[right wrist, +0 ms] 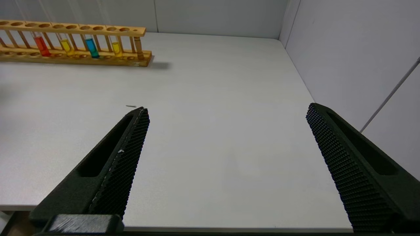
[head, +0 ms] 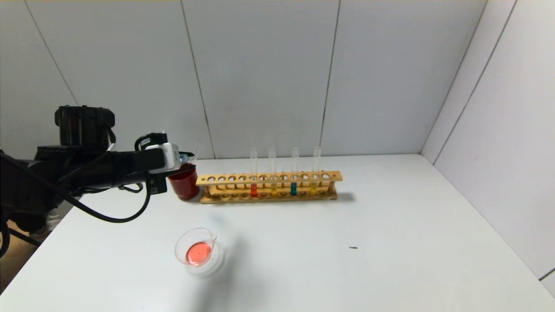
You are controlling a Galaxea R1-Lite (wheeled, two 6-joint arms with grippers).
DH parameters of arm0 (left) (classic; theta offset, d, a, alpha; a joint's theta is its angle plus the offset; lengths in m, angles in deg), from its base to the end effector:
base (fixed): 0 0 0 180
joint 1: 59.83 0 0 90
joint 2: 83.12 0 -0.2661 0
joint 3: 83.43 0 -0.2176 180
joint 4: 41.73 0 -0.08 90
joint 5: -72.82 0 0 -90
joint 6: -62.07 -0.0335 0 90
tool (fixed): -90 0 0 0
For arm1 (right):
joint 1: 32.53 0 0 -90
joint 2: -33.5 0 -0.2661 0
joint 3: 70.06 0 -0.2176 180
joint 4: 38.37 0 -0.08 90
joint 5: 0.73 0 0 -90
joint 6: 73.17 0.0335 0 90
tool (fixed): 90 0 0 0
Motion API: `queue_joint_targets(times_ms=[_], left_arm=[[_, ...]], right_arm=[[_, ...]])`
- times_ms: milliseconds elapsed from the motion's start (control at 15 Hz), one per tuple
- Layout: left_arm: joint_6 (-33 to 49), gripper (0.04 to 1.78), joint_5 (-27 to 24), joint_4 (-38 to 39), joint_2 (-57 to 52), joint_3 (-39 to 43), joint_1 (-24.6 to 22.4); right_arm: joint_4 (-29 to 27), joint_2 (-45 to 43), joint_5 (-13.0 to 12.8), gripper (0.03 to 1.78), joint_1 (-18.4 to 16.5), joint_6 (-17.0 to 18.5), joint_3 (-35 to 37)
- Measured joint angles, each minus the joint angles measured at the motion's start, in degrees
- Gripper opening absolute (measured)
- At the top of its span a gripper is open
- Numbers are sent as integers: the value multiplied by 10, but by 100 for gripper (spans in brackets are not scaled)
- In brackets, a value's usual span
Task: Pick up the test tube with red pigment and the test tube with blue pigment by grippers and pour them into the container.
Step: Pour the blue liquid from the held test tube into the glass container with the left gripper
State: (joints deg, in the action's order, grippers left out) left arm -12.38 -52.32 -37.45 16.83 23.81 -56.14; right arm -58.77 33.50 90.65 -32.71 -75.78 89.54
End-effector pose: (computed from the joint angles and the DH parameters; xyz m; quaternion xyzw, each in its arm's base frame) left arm 0.3365 -0.0410 0.1209 0.5163 -0.0449 -0.3751 0.7686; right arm 0.0513 0.0006 0.0758 -0.0228 -0.0002 0.0105 0.9997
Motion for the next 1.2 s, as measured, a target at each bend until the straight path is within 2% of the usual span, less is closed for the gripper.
queue_joint_targets(times_ms=[200, 733, 1200], left_arm=[[-101, 34, 0, -2, -5, 32, -4], [-282, 34, 5, 5, 20, 93, -37], [-336, 34, 25, 21, 56, 83, -39]], right_arm=[[0, 0, 0, 175, 0, 0, 0], [0, 0, 0, 175, 0, 0, 0], [0, 0, 0, 175, 0, 0, 0]])
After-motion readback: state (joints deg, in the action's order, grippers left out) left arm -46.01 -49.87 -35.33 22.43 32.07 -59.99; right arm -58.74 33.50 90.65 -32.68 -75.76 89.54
